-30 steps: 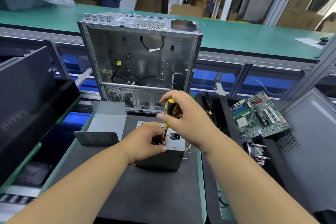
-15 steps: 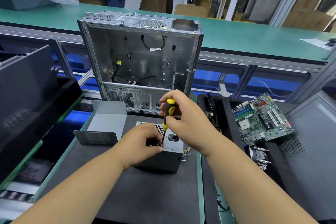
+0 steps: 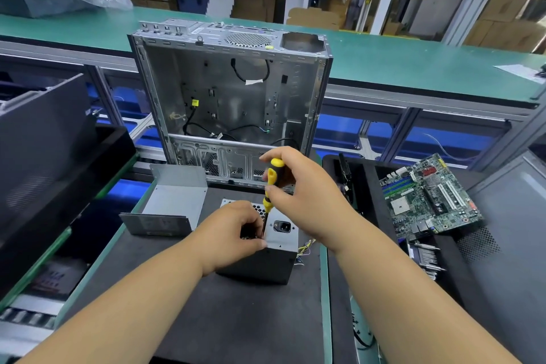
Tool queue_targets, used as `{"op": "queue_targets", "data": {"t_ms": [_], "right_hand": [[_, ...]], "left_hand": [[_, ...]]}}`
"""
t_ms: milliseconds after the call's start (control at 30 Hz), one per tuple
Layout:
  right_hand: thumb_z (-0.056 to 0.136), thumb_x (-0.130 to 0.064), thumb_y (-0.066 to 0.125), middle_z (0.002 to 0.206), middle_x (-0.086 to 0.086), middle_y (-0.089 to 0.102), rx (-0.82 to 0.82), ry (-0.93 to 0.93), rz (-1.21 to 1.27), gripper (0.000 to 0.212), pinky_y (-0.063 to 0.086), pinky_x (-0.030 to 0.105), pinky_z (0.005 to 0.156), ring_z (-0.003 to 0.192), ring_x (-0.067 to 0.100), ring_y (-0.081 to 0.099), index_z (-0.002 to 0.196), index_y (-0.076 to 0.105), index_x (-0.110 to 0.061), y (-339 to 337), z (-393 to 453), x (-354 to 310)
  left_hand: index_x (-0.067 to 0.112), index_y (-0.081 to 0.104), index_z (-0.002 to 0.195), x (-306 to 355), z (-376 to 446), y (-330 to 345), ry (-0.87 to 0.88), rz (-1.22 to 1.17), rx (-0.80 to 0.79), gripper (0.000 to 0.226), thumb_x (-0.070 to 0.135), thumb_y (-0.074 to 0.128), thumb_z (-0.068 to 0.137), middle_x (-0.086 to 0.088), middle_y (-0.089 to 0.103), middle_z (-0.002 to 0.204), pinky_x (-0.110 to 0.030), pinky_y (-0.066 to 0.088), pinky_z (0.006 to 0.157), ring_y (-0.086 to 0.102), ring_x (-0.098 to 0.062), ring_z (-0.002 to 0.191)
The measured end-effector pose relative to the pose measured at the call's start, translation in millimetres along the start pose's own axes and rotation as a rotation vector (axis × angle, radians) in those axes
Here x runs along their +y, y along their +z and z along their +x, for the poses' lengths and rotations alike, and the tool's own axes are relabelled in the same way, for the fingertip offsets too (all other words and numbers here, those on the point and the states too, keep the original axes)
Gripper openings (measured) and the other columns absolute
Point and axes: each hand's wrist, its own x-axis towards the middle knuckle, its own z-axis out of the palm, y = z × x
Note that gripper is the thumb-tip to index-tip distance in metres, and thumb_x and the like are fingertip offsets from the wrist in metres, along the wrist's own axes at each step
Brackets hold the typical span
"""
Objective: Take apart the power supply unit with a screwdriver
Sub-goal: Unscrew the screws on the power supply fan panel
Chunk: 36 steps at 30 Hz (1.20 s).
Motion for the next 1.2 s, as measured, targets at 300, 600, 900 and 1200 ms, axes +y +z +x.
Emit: {"op": "queue_targets", "data": {"t_ms": [300, 600, 900, 1200], "right_hand": [[0.085, -0.031, 0.076, 0.101, -0.015, 0.053, 0.103, -0.053, -0.124, 0.029, 0.042, 0.012, 0.076, 0.088, 0.003, 0.051, 0.109, 0.06, -0.035, 1.6, 3.7, 6.1], [0.09, -0.009, 0.063, 0.1, -0.01, 0.059, 0.003, -0.031, -0.006, 0.036, 0.053, 0.039, 0.085, 0.09, 0.018, 0.064, 0.118, 0.054, -0.03, -2.2, -0.5, 1.0], [0.089, 0.005, 0.053, 0.107, -0.004, 0.06, 0.066, -0.091, 0.162, 0.043, 0.056, 0.029, 0.081, 0.091, 0.012, 0.062, 0.119, 0.058, -0.025, -12.0, -2.2, 5.5], [0.09, 0.009, 0.053, 0.096, 0.003, 0.056, 0.488, -0.105, 0.383, 0.04, 0.052, 0.013, 0.067, 0.077, 0.004, 0.062, 0.11, 0.057, -0.026, -56.2, -22.6, 26.8]], "left_hand": [[0.036, 0.058, 0.068, -0.4, -0.4, -1.2, -0.031, -0.037, -0.005, 0.025, 0.033, 0.081, 0.075, 0.015, 0.057, 0.086, -0.017, 0.042, 0.075, 0.055, -0.002, 0.085], [0.03, 0.054, 0.074, 6.7, -0.2, 3.0, -0.002, 0.102, 0.012, 0.024, 0.037, 0.077, 0.081, 0.014, 0.052, 0.087, -0.021, 0.039, 0.075, 0.048, -0.004, 0.085], [0.034, 0.046, 0.077, 12.2, -2.0, 6.0, -0.022, 0.13, 0.098, 0.024, 0.036, 0.068, 0.088, 0.014, 0.047, 0.088, -0.021, 0.037, 0.072, 0.045, -0.002, 0.085], [0.028, 0.056, 0.079, 48.8, 17.4, 28.7, -0.139, -0.255, 0.179, 0.017, 0.021, 0.067, 0.09, 0.013, 0.06, 0.073, -0.01, 0.041, 0.06, 0.05, 0.001, 0.063]]}}
